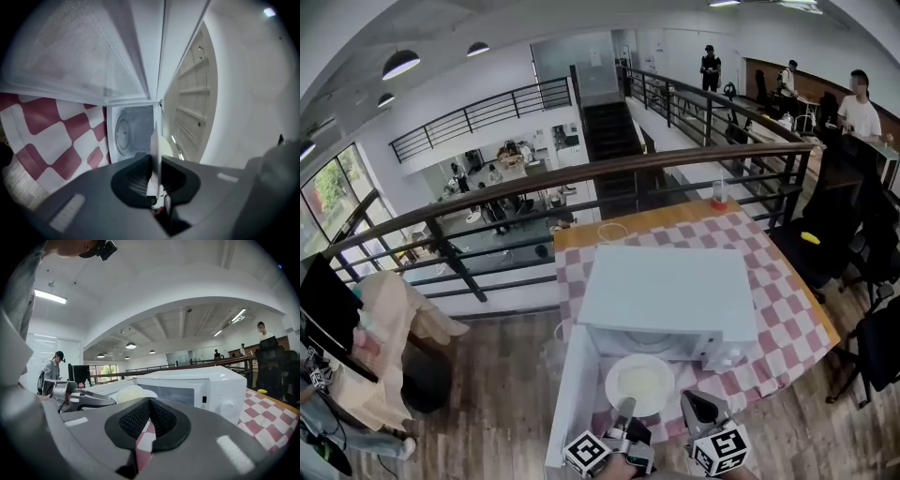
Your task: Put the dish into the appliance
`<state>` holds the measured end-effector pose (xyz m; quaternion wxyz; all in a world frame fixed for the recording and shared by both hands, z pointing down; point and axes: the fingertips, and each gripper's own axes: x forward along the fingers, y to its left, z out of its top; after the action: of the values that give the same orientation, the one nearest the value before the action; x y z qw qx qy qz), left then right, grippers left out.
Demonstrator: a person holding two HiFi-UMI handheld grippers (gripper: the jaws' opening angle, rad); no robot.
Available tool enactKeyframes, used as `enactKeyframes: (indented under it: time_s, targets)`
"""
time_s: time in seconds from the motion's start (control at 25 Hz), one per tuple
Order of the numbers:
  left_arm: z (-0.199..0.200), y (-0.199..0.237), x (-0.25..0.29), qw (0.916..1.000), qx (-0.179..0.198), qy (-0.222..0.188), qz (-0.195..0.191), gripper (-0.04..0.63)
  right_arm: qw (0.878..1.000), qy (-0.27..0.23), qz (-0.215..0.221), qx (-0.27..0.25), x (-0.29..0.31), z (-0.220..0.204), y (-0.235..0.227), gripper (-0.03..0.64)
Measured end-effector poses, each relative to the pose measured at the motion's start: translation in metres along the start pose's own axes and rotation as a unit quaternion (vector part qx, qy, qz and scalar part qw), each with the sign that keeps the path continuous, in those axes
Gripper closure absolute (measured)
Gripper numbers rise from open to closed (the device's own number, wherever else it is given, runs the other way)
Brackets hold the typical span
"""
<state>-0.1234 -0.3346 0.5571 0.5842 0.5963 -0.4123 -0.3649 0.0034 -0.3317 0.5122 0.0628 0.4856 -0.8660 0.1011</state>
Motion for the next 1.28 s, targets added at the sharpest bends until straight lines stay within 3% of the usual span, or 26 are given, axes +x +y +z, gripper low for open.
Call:
enactKeyframes:
  time_s: [0.68, 1.28]
  targets:
    - [0.018, 0.009, 0.034, 0.9998, -0.017, 0.001, -0.01, 0.566, 1.0, 0.014, -0.009, -0.011, 0.036, 0.001, -0.001, 0.617]
    - [0.028, 0.027, 0.085, 0.9988, -0.006, -0.031, 0.036, 0.566, 0.999, 0.019, 0.021, -0.015, 0.072, 0.018, -0.048, 0.617]
